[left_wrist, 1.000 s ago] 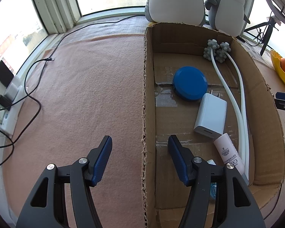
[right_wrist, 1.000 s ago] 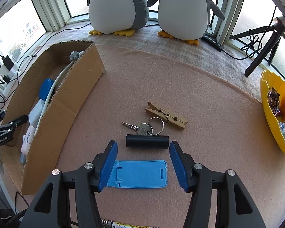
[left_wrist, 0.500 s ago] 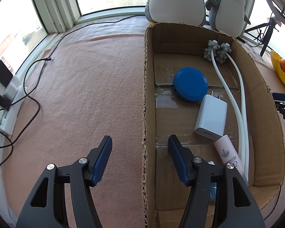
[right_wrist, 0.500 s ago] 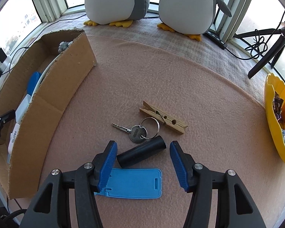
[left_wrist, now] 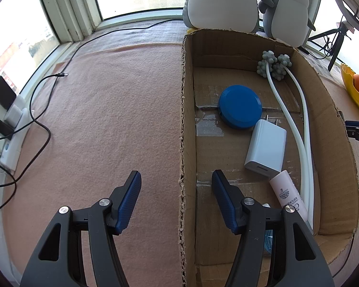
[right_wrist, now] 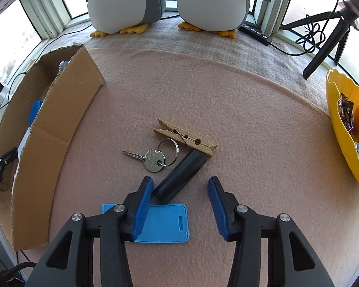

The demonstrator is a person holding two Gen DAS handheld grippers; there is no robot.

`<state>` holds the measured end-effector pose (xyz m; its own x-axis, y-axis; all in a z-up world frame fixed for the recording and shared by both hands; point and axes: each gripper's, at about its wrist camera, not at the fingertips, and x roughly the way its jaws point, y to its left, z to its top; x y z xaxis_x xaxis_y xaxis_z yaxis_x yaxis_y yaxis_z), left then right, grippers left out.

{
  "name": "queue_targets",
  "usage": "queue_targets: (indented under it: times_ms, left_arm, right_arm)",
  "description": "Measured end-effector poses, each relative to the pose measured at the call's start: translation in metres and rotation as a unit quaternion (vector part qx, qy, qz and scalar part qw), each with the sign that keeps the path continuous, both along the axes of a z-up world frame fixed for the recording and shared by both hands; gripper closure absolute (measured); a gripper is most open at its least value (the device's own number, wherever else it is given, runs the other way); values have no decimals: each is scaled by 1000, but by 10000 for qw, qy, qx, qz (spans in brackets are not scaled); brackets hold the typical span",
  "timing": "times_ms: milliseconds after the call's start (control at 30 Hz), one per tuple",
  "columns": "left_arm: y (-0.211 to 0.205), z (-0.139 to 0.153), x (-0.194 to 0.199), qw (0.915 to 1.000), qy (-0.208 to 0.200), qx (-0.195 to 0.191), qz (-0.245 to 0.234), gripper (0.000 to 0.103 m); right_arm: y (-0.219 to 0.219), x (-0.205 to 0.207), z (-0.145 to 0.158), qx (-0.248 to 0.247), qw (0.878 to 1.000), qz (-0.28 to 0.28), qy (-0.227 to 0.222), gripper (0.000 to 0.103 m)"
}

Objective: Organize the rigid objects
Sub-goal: 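Close the right tool on the black cylinder's end and lift it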

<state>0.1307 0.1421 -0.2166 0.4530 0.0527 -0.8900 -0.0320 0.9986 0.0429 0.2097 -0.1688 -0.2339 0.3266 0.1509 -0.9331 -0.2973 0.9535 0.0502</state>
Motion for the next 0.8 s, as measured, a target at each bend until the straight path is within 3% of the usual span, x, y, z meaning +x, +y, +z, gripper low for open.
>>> queue_targets:
  times_ms: [267, 367, 433, 500, 800]
  left_arm:
    - [0, 1, 2, 10000, -9, 5, 8, 42]
    - [0, 0, 2, 10000, -8, 7, 4, 42]
    - [-1, 0, 2, 10000, -15, 25, 0, 42]
    - [-1, 0, 2, 10000, -12, 19, 6, 42]
    - [-1, 0, 3, 10000, -10, -4, 10, 42]
  right_arm:
    - [-8, 7, 0, -1, 9996, -238, 154, 60]
    - [-16, 15, 2, 380, 9975, -518, 289, 60]
    - [-22, 21, 3, 651, 9943, -719, 435, 70]
    - [-23, 25, 3, 566, 9944, -753, 471, 81]
    - [-9, 28, 0, 95, 9973, -538, 496, 86]
